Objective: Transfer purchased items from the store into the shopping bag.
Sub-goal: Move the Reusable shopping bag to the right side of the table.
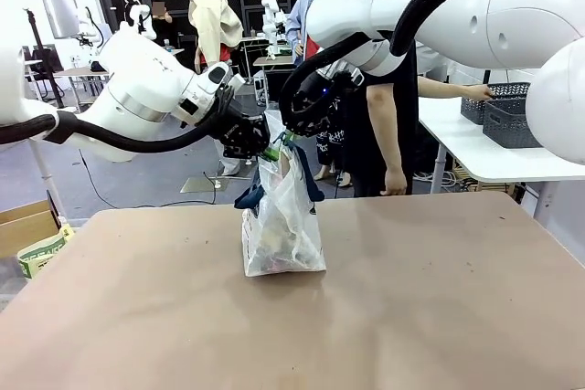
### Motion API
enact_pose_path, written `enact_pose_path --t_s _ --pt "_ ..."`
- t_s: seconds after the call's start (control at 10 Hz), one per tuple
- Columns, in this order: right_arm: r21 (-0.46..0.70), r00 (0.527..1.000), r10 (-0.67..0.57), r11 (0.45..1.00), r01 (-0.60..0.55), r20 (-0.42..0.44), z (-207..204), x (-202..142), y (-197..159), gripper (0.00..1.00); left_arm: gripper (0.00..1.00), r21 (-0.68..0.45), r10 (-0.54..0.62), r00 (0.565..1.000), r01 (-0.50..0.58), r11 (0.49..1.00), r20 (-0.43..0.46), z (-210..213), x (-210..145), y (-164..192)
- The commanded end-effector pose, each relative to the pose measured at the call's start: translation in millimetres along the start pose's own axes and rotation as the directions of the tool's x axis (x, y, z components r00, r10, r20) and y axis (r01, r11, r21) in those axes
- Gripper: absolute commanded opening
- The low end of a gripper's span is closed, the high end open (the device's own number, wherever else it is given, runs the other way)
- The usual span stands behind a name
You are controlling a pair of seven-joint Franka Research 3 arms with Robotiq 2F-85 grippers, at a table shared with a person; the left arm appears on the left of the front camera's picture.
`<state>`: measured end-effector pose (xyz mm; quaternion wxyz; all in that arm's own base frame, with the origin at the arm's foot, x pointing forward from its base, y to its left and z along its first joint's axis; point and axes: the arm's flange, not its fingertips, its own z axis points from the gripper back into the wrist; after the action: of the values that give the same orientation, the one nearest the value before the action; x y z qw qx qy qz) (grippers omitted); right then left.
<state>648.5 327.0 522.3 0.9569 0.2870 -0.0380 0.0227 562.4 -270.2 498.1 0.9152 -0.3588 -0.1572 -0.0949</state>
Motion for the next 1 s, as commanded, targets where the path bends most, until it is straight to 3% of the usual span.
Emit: enact_pose_path --t_s 0.0,0.1,0.2,0.9 --pt "0.001 1.000 -0.002 1.000 0.002 0.000 0 0 1 0.00 0.36 -0.008 0.024 1.000 -0.024 1.000 0.001 2 0 0" --pt "0.001 1.000 -0.002 1.000 0.002 0.000 0 0 1 0.00 0.55 -0.016 0.054 0.999 -0.054 0.998 -0.004 5 -1 -1" --pt "0.001 1.000 -0.002 1.000 0.002 0.000 0 0 1 0.00 0.58 -0.016 0.060 0.998 -0.060 0.998 0.008 9 -3 -2" --pt "-0.012 1.000 -0.022 1.000 0.022 0.002 -3 1 0 0.00 0.58 -0.121 0.011 1.000 -0.010 0.993 0.001 11 -9 -16"
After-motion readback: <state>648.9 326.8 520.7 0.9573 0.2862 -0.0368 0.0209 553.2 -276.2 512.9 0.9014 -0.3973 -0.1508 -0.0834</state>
